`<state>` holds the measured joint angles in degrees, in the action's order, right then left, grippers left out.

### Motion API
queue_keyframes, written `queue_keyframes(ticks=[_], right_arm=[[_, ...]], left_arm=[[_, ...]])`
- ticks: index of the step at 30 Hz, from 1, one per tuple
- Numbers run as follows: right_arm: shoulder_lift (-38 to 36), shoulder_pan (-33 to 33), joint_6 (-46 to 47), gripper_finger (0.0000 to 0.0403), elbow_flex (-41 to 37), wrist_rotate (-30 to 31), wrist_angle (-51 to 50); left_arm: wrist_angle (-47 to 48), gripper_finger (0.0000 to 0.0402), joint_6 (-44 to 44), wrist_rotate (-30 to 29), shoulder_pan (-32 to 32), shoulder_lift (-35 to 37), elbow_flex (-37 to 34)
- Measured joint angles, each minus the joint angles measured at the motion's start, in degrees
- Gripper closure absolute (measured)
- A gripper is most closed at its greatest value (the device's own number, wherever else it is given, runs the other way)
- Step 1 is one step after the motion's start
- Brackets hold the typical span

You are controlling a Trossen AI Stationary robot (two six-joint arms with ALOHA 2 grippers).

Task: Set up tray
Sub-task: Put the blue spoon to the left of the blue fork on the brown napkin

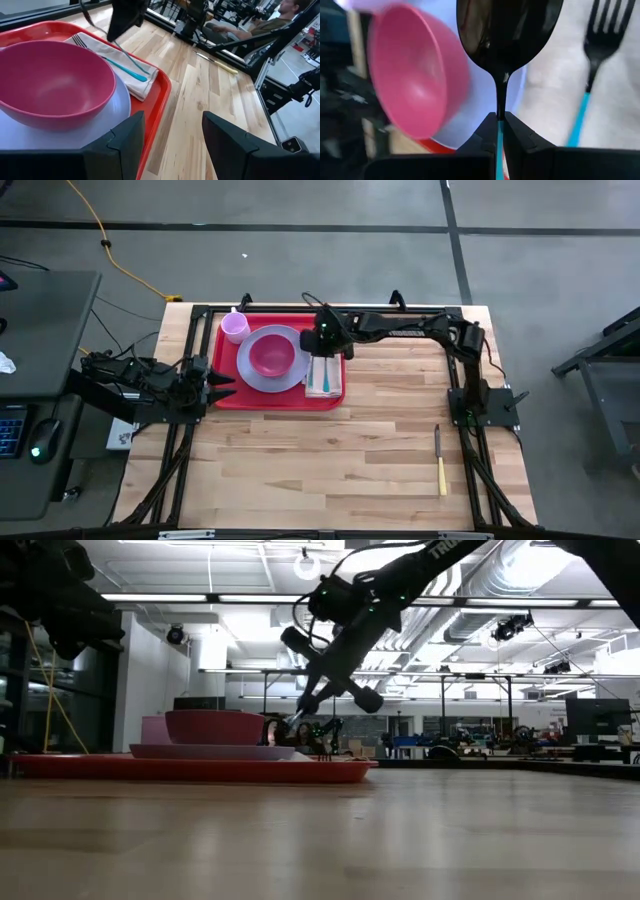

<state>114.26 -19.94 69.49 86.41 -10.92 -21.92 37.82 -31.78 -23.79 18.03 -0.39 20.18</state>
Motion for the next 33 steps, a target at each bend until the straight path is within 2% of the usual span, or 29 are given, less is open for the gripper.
queue_keyframes(ticks=[5, 10, 13, 33], right_arm=[[7.36, -0.36, -5.02, 0.0403, 10.56, -1.77, -8.42], [12.7, -1.05, -9.32, 0.0403, 23.01, 1.86, -22.53], [14.03, -1.47, -10.45, 0.0403, 26.98, 3.12, -26.09], [15.92, -0.5, -6.73, 0.0403, 27.15, 4.55, -27.63]], left_arm=[[-0.44, 0.0174, -0.05, 0.06, -0.01, 0.01, 0.0], [-0.42, 0.0174, -0.21, 0.14, -0.01, 0.01, 0.0], [-0.42, 0.0174, -0.21, 0.18, -0.01, 0.01, 0.0], [-0.47, 0.0174, -0.21, 0.33, -0.01, 0.0, 0.0]])
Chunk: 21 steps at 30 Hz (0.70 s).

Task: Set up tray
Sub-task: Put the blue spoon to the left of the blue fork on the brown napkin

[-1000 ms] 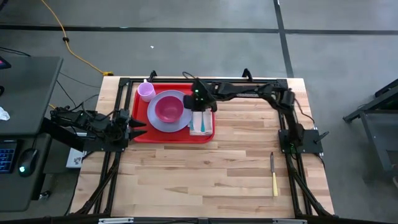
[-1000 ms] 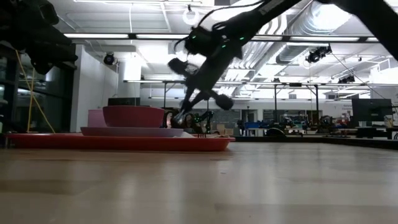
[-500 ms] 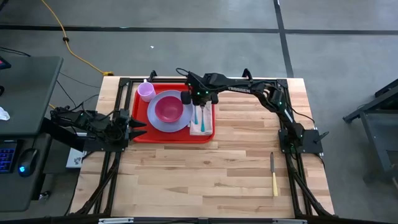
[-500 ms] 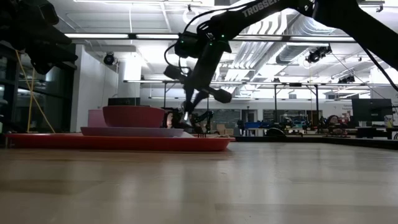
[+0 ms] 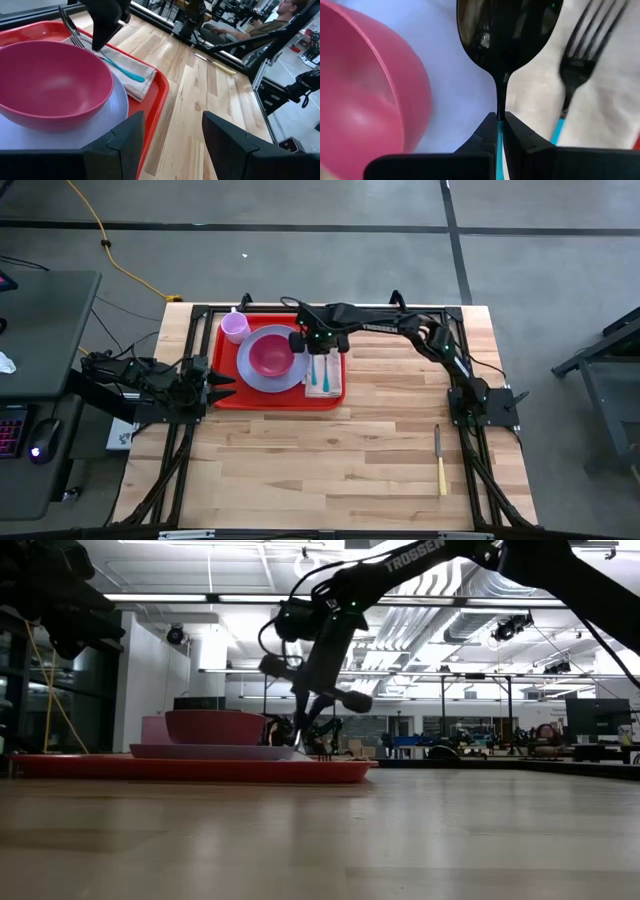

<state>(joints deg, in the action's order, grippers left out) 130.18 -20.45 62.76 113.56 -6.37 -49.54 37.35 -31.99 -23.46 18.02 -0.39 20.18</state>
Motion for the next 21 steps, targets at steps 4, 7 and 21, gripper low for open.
queue_keyframes(ticks=[4, 7, 21], right_arm=[[1.56, 0.0, -0.01, 0.0403, 0.0, -1.04, 0.09], [2.32, -0.02, -0.05, 0.0403, -0.11, -1.02, -0.32], [3.52, -0.33, -0.26, 0.0403, -0.07, -1.15, -1.08]], left_arm=[[-0.05, 0.0174, 0.0, 0.13, 0.0, -0.01, 0.0], [-0.06, 0.0174, 0.0, 0.22, 0.0, 0.01, 0.0], [0.01, 0.0174, 0.0, 0.3, 0.0, 0.01, 0.0]])
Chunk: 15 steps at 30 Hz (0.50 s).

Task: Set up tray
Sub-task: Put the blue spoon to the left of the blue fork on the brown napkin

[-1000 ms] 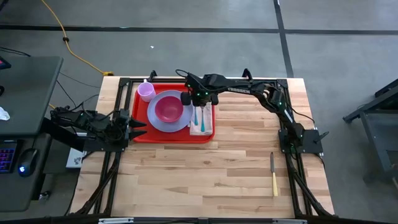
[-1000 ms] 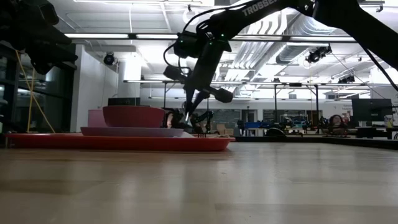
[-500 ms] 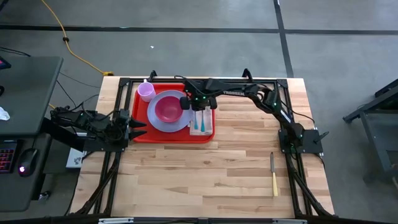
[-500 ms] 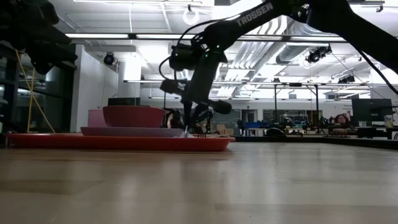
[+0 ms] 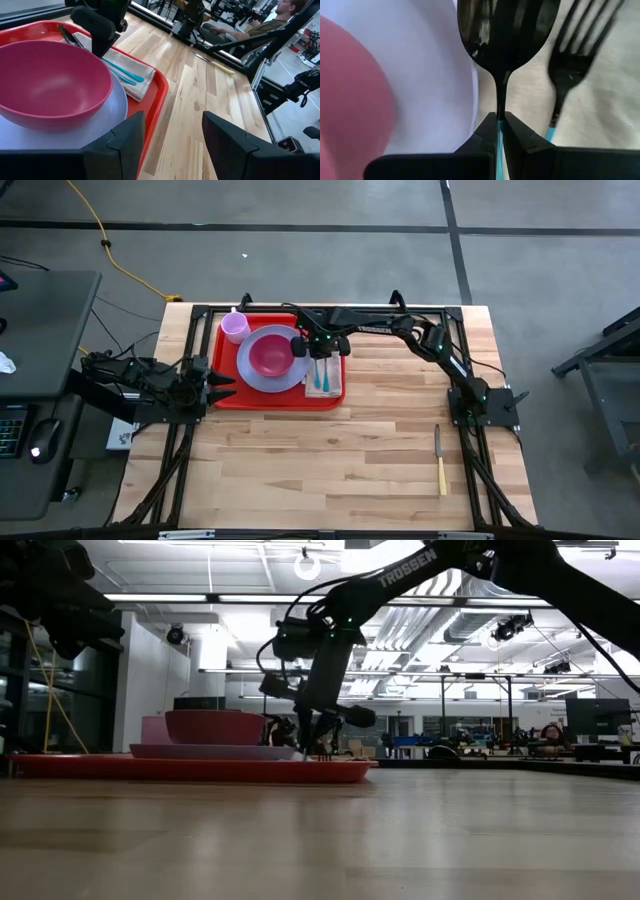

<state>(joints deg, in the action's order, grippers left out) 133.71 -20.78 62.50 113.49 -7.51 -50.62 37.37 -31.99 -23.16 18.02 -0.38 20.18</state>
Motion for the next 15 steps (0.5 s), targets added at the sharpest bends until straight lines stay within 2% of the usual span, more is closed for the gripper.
queue_keyframes(ticks=[15], right_arm=[[1.09, -0.24, 0.39, 0.0402, 0.0, -0.13, 0.29]], left_arm=[[0.03, 0.0174, 0.0, 0.09, 0.01, 0.0, 0.0]])
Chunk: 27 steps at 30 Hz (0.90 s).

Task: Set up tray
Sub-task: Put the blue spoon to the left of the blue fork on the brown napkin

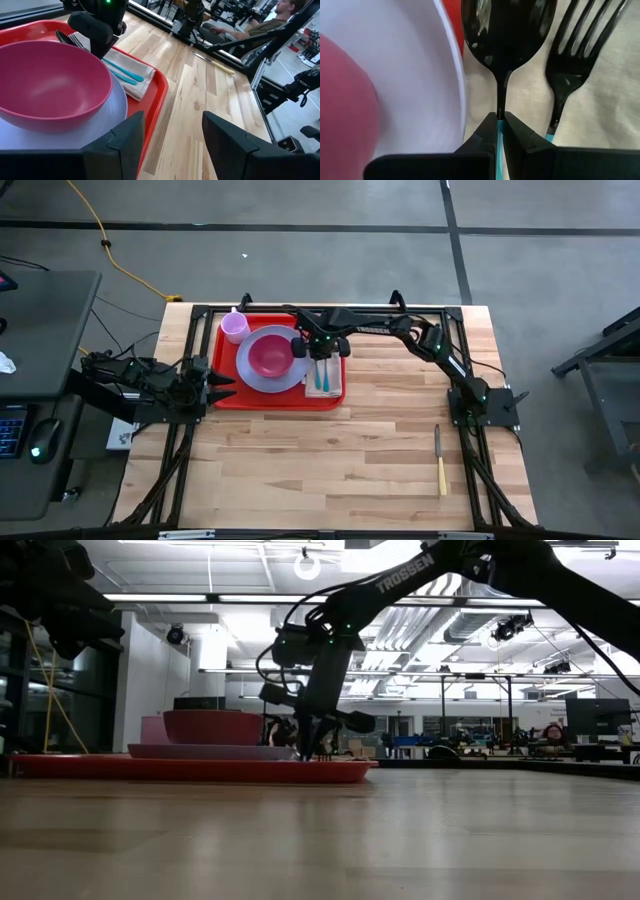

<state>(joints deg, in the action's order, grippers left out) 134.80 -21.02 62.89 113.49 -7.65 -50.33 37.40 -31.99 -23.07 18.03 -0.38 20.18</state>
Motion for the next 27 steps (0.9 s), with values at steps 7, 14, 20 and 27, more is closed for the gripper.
queue_keyframes(ticks=[7, 14, 20, 27], right_arm=[[0.0, -0.09, 0.07, 0.0402, 0.0, 0.2, -0.05], [-0.02, -0.46, -1.03, 0.0402, 0.0, -0.26, -0.1], [-0.02, -0.86, -1.86, 0.0402, 0.0, -0.43, -0.1], [-0.02, -1.55, -1.83, 0.0402, 0.0, -1.68, -0.23]], left_arm=[[0.01, 0.0174, 0.0, -0.02, 0.0, 0.0, 0.0], [0.01, 0.0174, 0.0, -0.02, -0.01, 0.0, 0.0], [0.01, 0.0174, 0.11, -0.02, -0.01, 0.0, 0.0], [0.01, 0.0174, 0.24, -0.02, 0.0, 0.0, 0.0]])
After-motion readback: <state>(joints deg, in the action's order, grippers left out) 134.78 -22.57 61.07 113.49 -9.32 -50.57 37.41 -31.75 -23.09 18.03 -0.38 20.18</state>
